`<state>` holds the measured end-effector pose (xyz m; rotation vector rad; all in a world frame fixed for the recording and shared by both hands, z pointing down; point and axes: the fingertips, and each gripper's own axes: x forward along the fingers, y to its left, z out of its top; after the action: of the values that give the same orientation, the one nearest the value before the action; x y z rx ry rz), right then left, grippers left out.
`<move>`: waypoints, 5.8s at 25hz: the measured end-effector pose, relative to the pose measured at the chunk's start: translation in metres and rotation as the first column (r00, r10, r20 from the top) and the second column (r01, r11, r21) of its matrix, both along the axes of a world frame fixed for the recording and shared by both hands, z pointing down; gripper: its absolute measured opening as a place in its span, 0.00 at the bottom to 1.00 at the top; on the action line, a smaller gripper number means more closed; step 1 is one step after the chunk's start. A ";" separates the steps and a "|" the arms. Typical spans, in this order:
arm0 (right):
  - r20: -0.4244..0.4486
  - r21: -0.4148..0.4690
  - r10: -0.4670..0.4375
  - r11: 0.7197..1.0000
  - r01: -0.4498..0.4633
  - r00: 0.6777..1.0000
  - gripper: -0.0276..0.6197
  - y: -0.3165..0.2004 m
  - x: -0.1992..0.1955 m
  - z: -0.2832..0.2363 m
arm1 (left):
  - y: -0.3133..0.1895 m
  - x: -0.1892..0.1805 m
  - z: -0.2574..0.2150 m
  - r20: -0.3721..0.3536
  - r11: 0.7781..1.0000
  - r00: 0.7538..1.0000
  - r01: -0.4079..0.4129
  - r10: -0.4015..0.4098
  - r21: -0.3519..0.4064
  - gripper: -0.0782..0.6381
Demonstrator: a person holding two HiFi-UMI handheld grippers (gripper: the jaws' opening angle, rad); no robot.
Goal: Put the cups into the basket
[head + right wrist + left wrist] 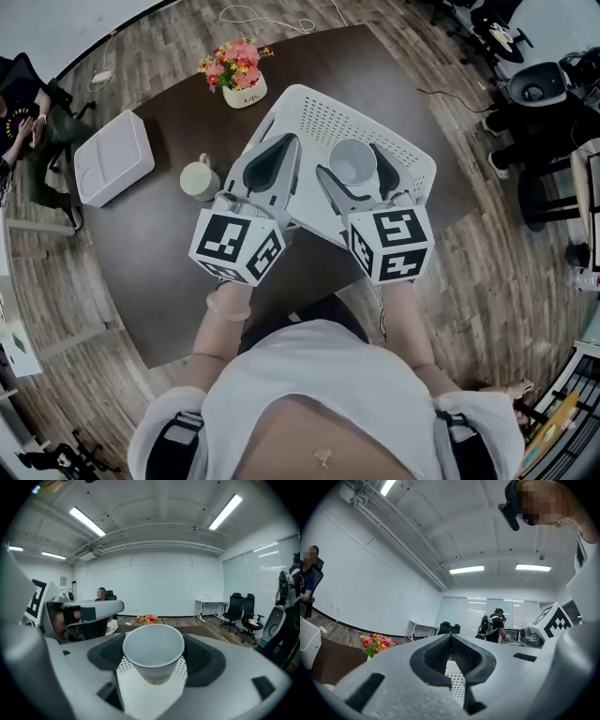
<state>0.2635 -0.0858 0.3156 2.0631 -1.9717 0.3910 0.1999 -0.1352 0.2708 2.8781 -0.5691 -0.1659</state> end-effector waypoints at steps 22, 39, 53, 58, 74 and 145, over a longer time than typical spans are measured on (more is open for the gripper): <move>0.057 -0.173 -0.067 0.982 0.076 0.996 0.64 -0.061 0.053 0.131 | -0.082 0.062 0.036 -0.002 0.982 0.988 0.151 -0.153 -0.112 0.12; 0.031 -0.249 0.081 0.966 -0.070 0.996 0.64 -0.070 0.048 0.207 | -0.093 0.062 0.056 -0.036 0.964 0.987 0.144 -0.156 -0.225 0.12; -0.013 -0.289 0.094 0.953 -0.094 0.995 0.64 -0.066 0.050 0.211 | -0.090 0.063 0.054 -0.039 0.968 0.990 0.123 -0.134 -0.217 0.12; 0.007 -0.295 0.124 0.948 -0.116 0.992 0.64 -0.064 0.051 0.208 | -0.090 0.064 0.054 -0.039 0.970 0.991 0.116 -0.127 -0.214 0.12; 0.102 -0.144 0.134 0.982 -0.119 0.986 0.64 -0.047 0.049 0.144 | -0.071 0.064 0.032 -0.073 0.976 0.993 0.073 -0.089 -0.205 0.12; 0.044 0.164 -0.378 0.916 0.366 0.925 0.06 -0.052 -0.282 -0.004 | 0.001 -0.288 0.022 0.092 0.800 0.799 0.599 -0.594 -0.037 0.12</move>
<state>-0.0185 -0.1374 0.3118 1.7135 -2.4447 0.2443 -0.0878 -0.1343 0.2930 2.5437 -1.4611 -0.1237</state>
